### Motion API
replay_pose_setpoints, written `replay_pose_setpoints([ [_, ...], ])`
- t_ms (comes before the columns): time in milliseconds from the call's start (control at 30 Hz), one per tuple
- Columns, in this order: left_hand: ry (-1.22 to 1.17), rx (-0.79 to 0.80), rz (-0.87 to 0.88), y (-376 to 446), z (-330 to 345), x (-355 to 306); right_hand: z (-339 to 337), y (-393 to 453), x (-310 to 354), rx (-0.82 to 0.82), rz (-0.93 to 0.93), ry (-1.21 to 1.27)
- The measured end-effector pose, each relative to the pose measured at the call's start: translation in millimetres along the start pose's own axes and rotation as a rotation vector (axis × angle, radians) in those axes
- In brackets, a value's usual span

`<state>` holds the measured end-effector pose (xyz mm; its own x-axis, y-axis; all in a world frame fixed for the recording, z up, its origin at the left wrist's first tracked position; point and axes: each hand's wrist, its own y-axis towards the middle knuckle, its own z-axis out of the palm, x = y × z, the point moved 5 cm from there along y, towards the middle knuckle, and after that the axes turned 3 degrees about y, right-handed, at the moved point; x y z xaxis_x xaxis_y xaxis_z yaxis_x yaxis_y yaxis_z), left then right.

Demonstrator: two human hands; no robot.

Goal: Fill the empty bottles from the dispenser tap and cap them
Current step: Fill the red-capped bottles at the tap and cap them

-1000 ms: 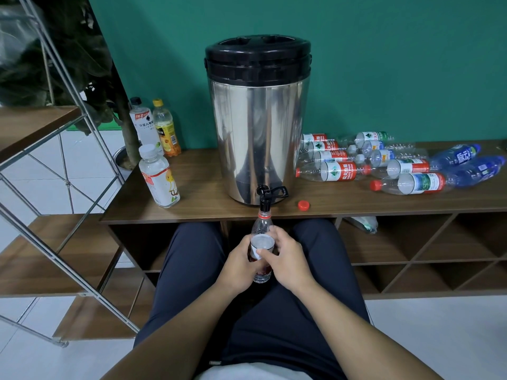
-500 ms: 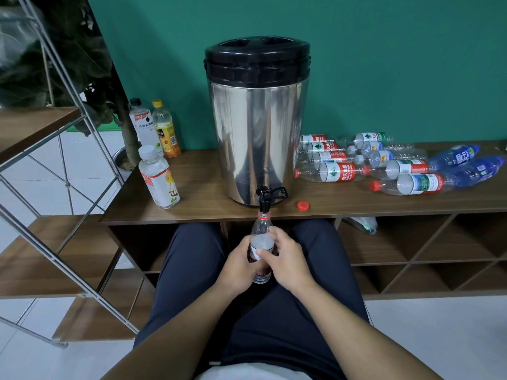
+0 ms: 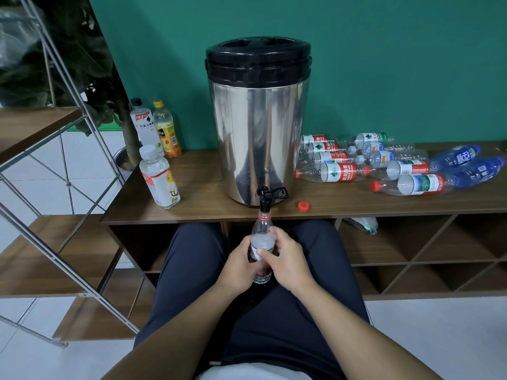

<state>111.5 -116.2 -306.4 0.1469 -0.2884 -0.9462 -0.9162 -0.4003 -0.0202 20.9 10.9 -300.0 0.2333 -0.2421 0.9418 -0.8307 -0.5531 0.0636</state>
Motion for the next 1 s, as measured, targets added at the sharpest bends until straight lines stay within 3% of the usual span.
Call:
replay_pose_setpoints([
  [1000,-0.008,0.009,0.001,1.2,1.2,2.4,-1.4,-3.2,7.3,-0.012,-0.025,0.03],
])
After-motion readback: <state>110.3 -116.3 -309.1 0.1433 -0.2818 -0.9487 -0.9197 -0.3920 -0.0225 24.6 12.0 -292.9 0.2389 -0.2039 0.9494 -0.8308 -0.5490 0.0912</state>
